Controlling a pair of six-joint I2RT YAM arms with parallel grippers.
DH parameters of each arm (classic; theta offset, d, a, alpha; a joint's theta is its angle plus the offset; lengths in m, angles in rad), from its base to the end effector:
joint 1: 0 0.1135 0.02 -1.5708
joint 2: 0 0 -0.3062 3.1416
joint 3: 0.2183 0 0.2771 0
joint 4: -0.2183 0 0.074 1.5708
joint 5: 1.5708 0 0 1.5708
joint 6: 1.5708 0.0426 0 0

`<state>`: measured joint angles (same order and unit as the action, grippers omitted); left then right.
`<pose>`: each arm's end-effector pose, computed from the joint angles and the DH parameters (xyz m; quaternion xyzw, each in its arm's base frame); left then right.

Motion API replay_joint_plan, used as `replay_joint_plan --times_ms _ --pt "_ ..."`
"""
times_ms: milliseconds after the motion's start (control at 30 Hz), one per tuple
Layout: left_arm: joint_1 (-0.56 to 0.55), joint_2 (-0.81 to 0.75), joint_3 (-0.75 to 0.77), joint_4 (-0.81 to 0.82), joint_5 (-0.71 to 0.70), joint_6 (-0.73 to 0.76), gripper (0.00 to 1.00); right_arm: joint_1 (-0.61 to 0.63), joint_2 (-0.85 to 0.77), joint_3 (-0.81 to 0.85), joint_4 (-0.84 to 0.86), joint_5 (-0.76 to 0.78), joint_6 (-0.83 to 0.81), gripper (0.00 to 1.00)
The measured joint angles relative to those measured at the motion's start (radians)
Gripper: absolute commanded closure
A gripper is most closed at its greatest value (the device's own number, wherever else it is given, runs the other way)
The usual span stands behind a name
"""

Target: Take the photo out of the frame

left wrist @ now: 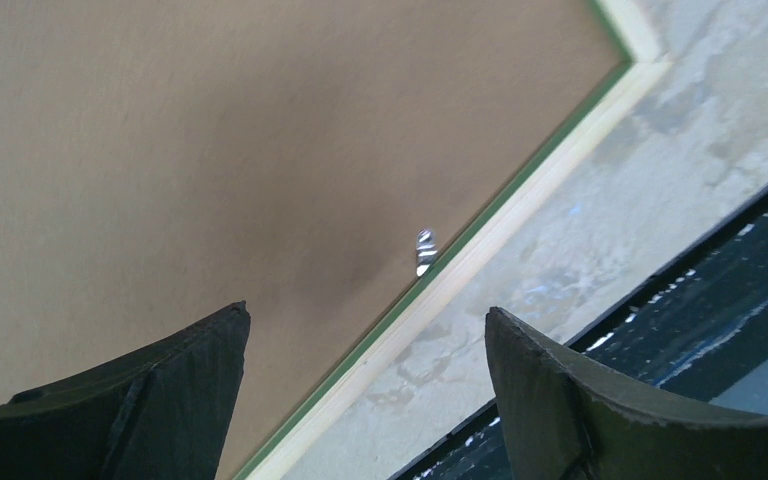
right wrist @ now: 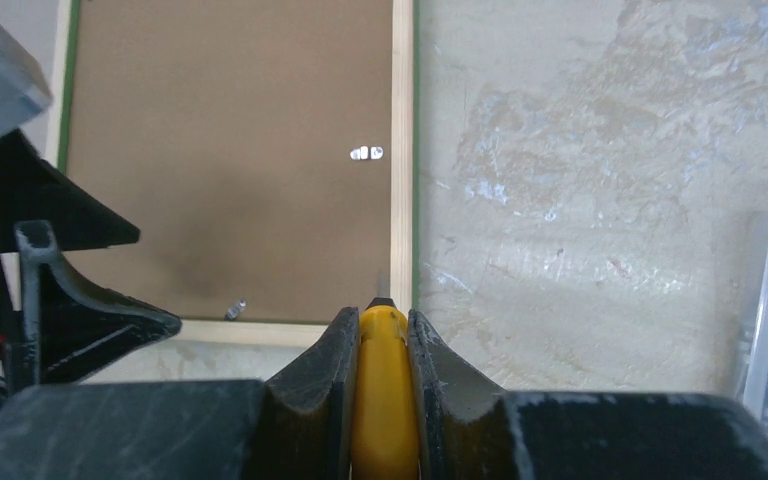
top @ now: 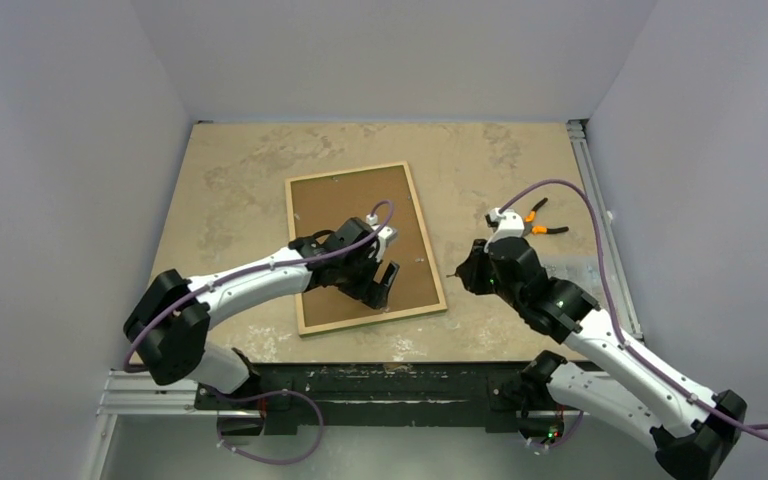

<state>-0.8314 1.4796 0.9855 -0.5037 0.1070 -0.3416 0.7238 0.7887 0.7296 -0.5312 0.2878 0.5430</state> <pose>0.2135 -0.2409 0.2452 0.2469 0.9256 -0.1989 0.2066 0.1378 0.1056 0.3107 -0.0116 0.8756 0.1738 0.4505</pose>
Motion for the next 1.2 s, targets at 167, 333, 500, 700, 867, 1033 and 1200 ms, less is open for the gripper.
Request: replay_joint_plan --times_ms 167,333,500,700,867,1033,1200 --pt "0.005 -0.053 -0.068 -0.017 -0.043 -0.066 0.18 0.0 0.022 -0.051 0.016 -0.04 0.011 1.0" --pt "0.013 -0.077 -0.068 -0.018 -0.058 -0.1 0.18 0.0 0.07 -0.072 0.053 -0.072 0.02 1.0" --pt "0.164 -0.136 -0.07 -0.021 -0.011 -0.16 0.17 0.0 0.144 -0.072 0.093 -0.098 0.023 1.0" --pt "0.386 -0.235 -0.073 -0.056 -0.029 -0.222 0.17 0.0 0.223 -0.062 0.103 -0.119 0.023 1.0" --pt "0.589 -0.225 -0.094 -0.074 -0.013 -0.273 0.25 0.0 0.259 -0.045 0.118 -0.135 0.023 1.0" --pt "0.739 -0.1 -0.142 -0.06 0.041 -0.338 0.38 0.0 0.265 -0.044 0.129 -0.15 0.025 1.0" --pt "0.743 -0.004 -0.15 -0.024 0.098 -0.385 0.51 0.0 0.264 -0.044 0.129 -0.15 0.026 1.0"
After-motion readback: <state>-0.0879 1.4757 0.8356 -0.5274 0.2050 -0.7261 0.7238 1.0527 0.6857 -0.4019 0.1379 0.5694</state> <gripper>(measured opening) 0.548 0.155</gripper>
